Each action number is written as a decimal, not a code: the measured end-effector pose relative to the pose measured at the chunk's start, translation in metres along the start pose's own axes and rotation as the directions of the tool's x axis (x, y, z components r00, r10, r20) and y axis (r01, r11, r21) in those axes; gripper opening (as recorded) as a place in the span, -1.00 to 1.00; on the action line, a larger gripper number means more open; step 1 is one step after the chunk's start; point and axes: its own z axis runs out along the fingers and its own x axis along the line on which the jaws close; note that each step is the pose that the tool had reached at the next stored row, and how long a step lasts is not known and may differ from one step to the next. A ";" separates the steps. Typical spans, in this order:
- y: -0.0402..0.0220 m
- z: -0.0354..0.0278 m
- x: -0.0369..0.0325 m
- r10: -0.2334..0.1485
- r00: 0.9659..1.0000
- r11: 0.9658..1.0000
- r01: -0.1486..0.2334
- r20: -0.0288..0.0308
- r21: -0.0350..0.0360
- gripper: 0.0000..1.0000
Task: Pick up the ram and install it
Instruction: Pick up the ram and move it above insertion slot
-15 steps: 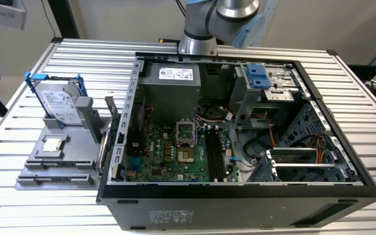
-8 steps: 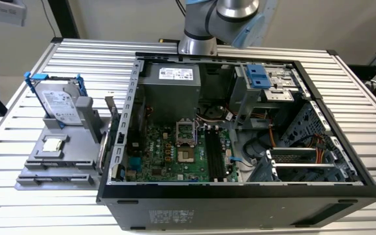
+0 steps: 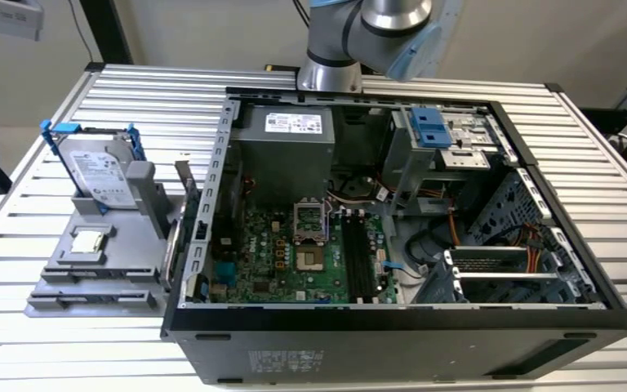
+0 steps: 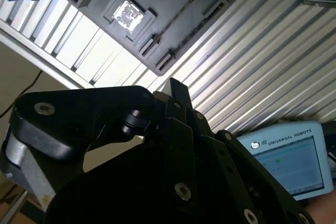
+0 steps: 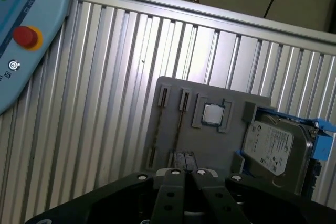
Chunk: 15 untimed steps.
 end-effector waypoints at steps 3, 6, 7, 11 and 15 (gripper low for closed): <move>-0.0001 0.0010 0.0000 0.006 1.000 1.000 -0.006 0.000 0.000 -1.00; -0.0001 0.0028 0.0001 0.013 1.000 1.000 -0.013 0.000 0.001 -1.00; -0.0001 0.0035 0.0002 0.016 1.000 1.000 -0.016 0.000 0.001 -1.00; -0.0001 0.0066 0.0003 0.034 0.999 0.999 -0.034 0.000 0.002 -1.00; -0.0001 0.0097 0.0004 0.053 0.999 0.999 -0.053 0.001 0.002 -1.00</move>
